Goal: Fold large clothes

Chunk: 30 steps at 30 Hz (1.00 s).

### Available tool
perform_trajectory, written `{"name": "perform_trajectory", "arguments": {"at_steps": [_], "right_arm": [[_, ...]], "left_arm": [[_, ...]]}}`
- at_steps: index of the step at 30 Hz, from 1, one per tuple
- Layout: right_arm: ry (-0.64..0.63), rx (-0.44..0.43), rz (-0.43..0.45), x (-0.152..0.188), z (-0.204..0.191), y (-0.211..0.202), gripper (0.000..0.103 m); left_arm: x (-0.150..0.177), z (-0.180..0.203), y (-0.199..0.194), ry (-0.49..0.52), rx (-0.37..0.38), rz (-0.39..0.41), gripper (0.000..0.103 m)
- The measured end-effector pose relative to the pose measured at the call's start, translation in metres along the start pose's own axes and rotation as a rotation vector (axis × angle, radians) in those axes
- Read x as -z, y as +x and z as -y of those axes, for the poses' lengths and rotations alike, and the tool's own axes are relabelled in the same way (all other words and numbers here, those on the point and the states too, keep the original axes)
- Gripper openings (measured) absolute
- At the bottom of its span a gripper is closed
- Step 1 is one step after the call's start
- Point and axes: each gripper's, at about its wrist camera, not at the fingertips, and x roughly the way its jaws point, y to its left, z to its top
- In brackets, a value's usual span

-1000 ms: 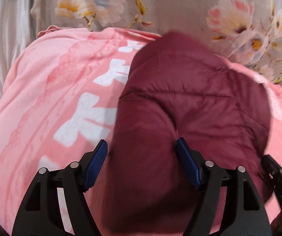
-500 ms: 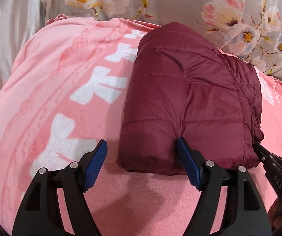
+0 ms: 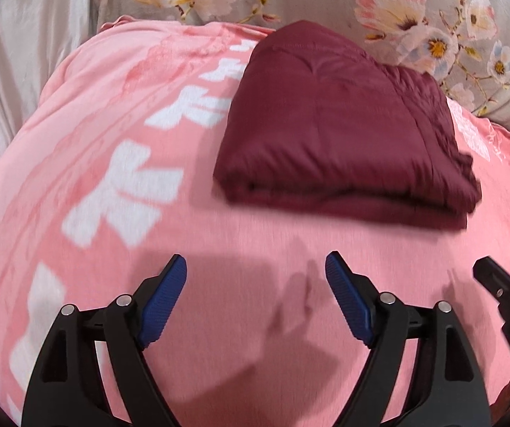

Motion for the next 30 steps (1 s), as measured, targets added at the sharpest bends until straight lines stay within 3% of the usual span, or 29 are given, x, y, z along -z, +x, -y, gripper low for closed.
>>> {"name": "perform_trajectory", "arguments": {"at_steps": [6, 8, 11, 15, 30], "right_arm": [[0.004, 0.031, -0.005, 0.02, -0.003, -0.008, 0.013], [-0.016, 0.062, 0.016, 0.023, -0.008, -0.014, 0.03], [-0.061, 0.105, 0.035, 0.028, -0.019, -0.02, 0.038], [-0.085, 0.117, 0.051, 0.034, -0.026, -0.026, 0.041], [-0.054, 0.112, 0.055, 0.037, -0.024, -0.028, 0.042]], "left_arm": [[0.019, 0.004, -0.015, 0.028, -0.028, 0.035, 0.081], [0.024, 0.007, -0.019, 0.039, -0.037, 0.044, 0.081], [0.03, 0.015, -0.026, 0.077, -0.057, 0.074, 0.085], [0.033, 0.02, -0.033, 0.092, -0.082, 0.111, 0.091], [0.041, 0.03, -0.038, 0.114, -0.102, 0.122, 0.092]]}}
